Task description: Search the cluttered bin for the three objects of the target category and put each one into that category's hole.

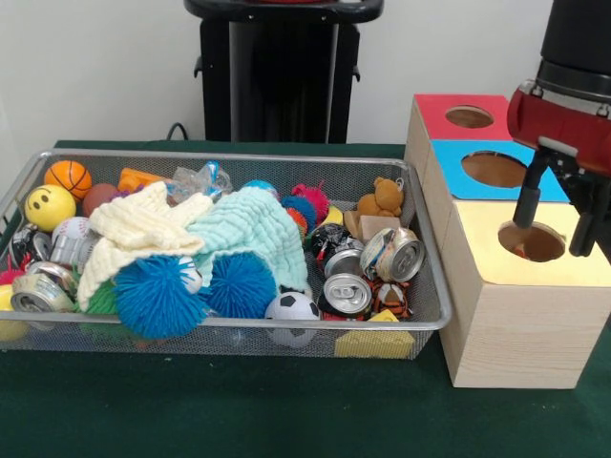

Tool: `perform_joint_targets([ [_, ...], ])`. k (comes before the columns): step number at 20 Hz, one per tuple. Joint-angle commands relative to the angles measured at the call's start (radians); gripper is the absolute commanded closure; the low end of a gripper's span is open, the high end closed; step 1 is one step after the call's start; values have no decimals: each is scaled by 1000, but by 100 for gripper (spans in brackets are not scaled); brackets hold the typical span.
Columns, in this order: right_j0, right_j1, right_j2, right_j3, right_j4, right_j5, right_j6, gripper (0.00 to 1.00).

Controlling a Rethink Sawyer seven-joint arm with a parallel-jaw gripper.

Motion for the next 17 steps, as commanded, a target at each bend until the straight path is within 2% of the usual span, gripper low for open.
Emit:
perform_joint_targets([
  [1,-50,-5,35,2,-45,115,14,0],
  [12,-61,-28,42,5,-50,151,6,0],
  [17,-65,-27,49,19,-54,135,4,0],
])
